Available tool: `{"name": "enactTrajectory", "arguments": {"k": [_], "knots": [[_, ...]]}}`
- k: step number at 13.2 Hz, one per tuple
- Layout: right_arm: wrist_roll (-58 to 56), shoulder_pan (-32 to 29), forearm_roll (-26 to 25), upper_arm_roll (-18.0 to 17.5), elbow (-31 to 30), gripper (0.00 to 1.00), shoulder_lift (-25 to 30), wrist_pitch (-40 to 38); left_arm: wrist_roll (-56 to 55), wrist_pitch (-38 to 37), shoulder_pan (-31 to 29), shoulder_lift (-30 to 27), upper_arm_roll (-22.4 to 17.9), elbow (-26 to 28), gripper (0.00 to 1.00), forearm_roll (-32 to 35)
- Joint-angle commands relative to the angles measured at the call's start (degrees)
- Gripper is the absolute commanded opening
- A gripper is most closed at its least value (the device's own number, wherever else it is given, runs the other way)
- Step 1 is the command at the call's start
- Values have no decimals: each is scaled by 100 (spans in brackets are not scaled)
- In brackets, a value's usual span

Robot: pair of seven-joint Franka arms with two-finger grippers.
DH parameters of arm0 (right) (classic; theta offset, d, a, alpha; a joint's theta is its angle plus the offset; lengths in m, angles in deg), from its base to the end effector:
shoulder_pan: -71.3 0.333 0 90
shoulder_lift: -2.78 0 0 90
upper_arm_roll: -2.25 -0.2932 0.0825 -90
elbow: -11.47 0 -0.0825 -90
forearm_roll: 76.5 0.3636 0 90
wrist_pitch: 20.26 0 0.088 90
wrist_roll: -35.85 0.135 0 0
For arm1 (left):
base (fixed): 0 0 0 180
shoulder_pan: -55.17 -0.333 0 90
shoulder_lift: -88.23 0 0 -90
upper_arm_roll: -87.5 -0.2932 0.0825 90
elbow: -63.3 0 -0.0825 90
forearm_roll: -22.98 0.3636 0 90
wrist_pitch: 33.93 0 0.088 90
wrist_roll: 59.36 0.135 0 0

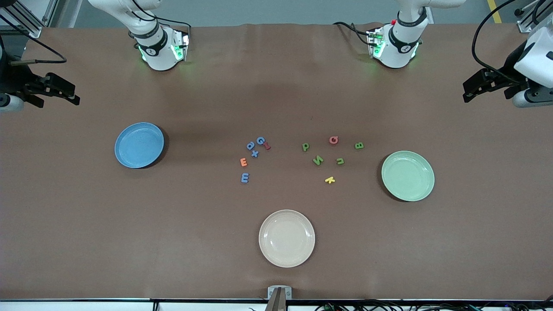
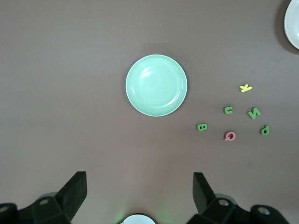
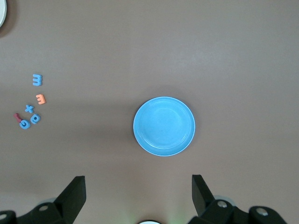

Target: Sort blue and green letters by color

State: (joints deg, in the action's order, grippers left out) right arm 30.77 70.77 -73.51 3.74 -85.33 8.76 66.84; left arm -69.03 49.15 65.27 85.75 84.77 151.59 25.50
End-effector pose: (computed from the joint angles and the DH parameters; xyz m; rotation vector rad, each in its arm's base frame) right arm 0.4952 -0.0108 0.5703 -3.0802 -0.0841 0.0947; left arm 0.5045 -0.0583 0.5994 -3.0919 -0.0685 0.0634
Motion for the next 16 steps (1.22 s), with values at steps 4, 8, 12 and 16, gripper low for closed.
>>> {"name": "enactTrajectory", "arguments": {"k": [4,8,12,16], "knots": [[-98,-26,-141,-17,-182,100,281,-9,140,-134,-25,115,-8,-189,100,65],[192,-44,-132,-8,-191,100,290,-79,123,-134,-7,431,1,-313,100,56],[623,-35,-89,-8,-191,100,281,-88,53,494,-42,494,1,615,100,47],[466,-44,-18,-8,-226,100,272,-9,53,2724,-139,362,10,2451,100,47]]}}
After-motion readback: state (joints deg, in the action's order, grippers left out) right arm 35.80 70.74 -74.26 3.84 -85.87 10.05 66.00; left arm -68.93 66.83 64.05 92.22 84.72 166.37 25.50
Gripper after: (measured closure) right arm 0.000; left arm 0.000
